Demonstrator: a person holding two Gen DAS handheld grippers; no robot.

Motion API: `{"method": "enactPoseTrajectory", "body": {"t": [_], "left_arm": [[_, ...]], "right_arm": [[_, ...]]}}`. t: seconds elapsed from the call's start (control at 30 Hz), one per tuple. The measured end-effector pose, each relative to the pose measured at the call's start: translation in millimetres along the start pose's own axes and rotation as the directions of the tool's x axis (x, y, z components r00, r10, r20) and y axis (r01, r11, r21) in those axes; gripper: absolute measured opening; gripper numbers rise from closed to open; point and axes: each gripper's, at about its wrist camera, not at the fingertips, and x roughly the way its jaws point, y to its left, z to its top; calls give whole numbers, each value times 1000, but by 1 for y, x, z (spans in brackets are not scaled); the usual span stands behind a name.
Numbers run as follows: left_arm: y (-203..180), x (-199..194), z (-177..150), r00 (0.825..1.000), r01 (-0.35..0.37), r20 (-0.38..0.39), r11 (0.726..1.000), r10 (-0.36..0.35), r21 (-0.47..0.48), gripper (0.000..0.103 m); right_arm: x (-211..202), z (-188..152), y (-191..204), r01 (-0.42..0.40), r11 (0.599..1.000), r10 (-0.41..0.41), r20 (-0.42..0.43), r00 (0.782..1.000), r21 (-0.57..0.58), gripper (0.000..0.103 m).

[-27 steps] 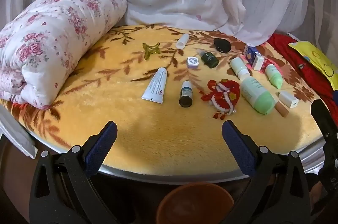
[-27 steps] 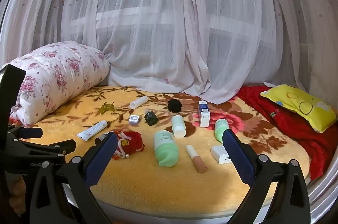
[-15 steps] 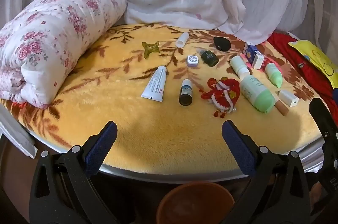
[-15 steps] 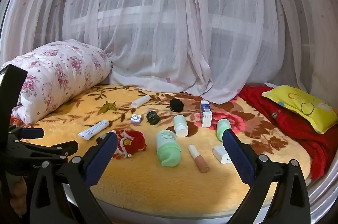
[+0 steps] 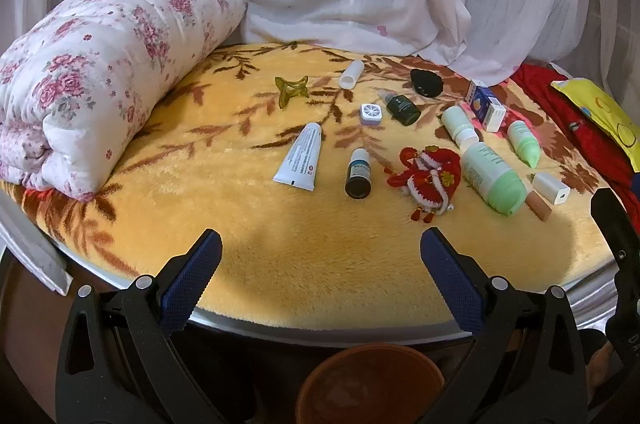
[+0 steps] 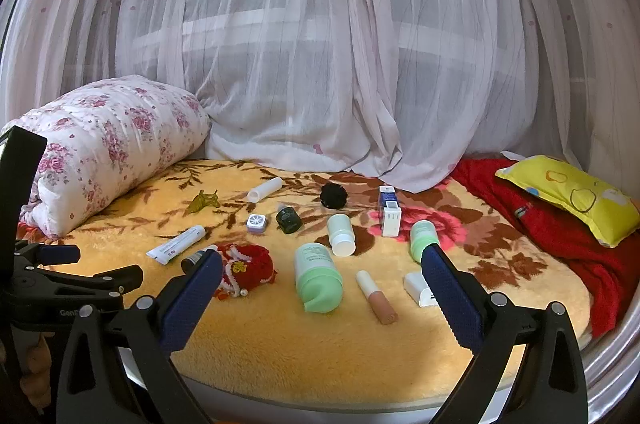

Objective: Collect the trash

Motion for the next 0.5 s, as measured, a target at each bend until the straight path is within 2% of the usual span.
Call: {"method": "enactPoseTrajectory", "body": {"t": [0.5], "left_arm": [[0,0,0,1000,-1,0,1000,1,0,97]], "right_arm": [[1,-1,2,-2,1000,2,-5,1000,-1,98]]}}
